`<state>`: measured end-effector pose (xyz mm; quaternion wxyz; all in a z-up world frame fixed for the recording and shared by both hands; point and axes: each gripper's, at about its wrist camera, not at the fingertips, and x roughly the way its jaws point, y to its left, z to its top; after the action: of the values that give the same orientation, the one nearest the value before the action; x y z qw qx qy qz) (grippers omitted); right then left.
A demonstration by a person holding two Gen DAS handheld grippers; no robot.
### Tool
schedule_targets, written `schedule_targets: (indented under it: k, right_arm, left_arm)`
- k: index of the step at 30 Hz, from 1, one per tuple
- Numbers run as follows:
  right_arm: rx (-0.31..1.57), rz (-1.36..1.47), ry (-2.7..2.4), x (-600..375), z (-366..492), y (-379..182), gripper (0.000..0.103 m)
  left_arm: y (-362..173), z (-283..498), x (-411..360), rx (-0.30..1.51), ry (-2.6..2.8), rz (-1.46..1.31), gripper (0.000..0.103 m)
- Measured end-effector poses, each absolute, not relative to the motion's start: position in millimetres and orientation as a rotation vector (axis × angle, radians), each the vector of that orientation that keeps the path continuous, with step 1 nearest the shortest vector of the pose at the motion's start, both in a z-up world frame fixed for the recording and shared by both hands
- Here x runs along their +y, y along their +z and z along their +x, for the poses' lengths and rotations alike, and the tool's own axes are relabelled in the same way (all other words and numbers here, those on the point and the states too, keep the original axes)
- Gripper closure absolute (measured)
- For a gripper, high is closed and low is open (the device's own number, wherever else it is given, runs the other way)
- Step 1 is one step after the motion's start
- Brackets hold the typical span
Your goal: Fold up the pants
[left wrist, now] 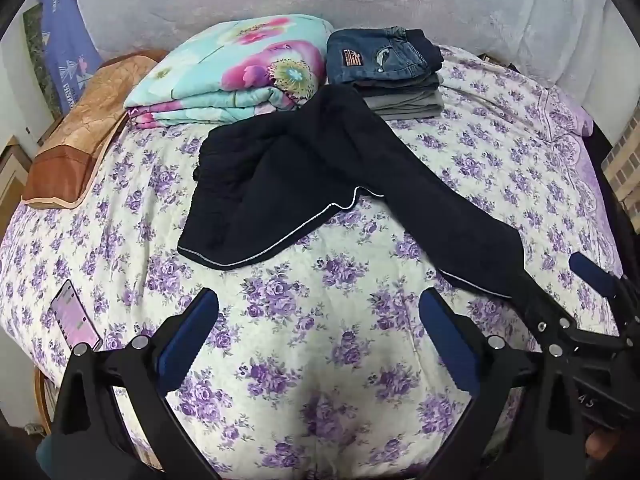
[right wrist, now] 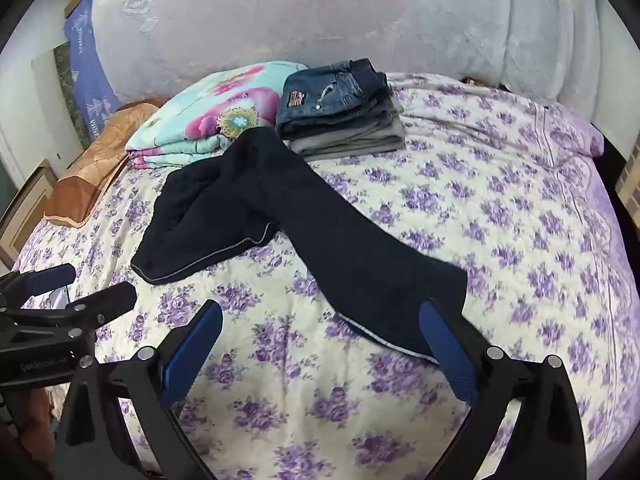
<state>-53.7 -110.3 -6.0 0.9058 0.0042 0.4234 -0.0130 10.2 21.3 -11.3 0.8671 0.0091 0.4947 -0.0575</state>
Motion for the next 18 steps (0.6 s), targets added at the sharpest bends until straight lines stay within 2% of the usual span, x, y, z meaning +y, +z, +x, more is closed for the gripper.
schedule_targets:
  k: [11,18]
  right_arm:
    - [0.855,0.025,-0.081,-118.2,-42.7,-4.4,0.004]
    - [0.859,0.008,-0.083,-112.5,-35.8,-0.7,0.004]
  left_arm:
    - [-12.1,-1.8,43.5,0.998,-0.151,0.025,0.005]
    - [-8.5,14.5,51.5,1.035,-0.146,-0.009,0.005]
